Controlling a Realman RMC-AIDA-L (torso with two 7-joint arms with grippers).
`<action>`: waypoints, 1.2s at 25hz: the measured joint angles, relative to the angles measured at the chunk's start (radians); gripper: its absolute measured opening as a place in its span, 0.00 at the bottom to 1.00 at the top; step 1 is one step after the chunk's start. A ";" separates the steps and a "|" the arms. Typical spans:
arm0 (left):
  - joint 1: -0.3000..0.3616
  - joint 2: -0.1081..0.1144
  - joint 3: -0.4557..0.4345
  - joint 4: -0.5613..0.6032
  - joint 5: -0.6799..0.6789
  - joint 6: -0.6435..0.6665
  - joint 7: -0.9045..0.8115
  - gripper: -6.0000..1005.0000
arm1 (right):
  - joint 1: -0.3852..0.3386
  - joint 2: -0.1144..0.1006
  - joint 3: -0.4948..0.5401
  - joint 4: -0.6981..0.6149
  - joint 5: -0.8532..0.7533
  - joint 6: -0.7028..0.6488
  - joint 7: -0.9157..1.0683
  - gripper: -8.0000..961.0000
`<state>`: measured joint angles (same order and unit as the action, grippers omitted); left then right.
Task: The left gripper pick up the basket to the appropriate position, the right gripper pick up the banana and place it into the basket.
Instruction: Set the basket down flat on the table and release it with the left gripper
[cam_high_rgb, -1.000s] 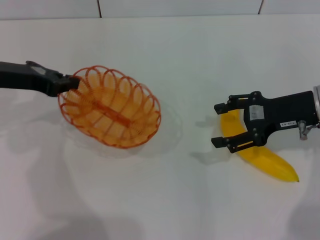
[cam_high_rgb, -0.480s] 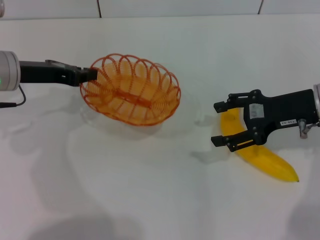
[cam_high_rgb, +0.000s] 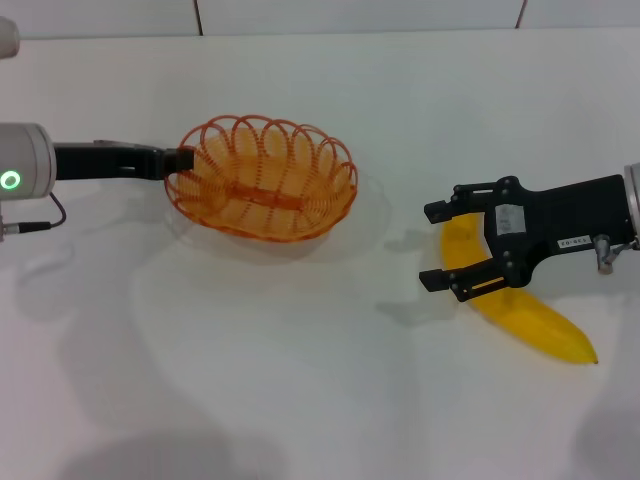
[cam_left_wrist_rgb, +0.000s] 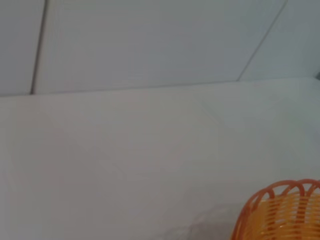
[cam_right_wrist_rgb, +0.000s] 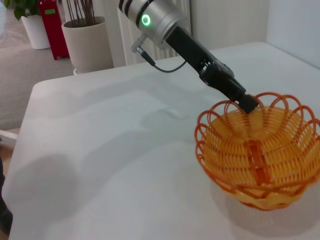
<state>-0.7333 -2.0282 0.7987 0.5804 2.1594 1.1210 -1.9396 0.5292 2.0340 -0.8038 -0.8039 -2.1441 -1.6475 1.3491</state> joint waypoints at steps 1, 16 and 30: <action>0.000 0.000 0.000 -0.010 0.000 -0.015 -0.001 0.06 | 0.000 0.000 0.000 0.000 0.000 0.000 0.000 0.94; 0.005 -0.004 0.001 -0.064 -0.011 -0.079 -0.008 0.07 | 0.000 0.000 0.000 0.005 0.000 0.000 -0.004 0.94; 0.001 -0.006 0.011 -0.113 -0.030 -0.129 0.001 0.07 | 0.001 0.000 -0.002 0.006 0.000 0.000 -0.004 0.94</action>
<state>-0.7320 -2.0343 0.8094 0.4672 2.1290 0.9922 -1.9384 0.5300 2.0341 -0.8055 -0.7976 -2.1443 -1.6475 1.3452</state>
